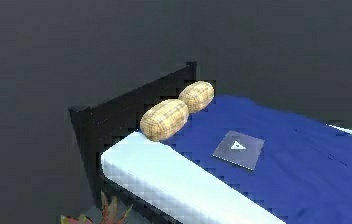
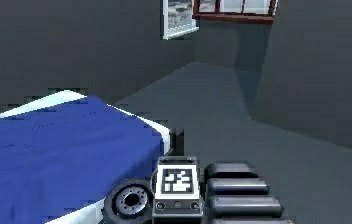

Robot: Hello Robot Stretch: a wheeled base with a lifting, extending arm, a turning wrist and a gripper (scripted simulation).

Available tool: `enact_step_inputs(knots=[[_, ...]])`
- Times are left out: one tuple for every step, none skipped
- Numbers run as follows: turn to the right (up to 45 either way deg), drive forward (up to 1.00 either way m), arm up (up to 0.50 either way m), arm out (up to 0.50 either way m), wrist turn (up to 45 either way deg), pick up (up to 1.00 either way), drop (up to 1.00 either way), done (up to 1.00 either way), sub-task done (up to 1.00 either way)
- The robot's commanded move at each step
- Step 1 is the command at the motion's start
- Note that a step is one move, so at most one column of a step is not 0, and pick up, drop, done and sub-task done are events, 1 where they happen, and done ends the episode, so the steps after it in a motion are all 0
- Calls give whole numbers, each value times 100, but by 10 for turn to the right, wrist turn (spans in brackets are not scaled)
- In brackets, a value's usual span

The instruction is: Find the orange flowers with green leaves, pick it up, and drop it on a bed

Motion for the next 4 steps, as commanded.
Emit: enact_step_inputs(knots=[[210,0,0,0,0,0,0,0,0],[0,25,0,0,0,0,0,0,0],[-450,0,0,0,0,0,0,0,0],[-90,0,0,0,0,0,0,0,0]])
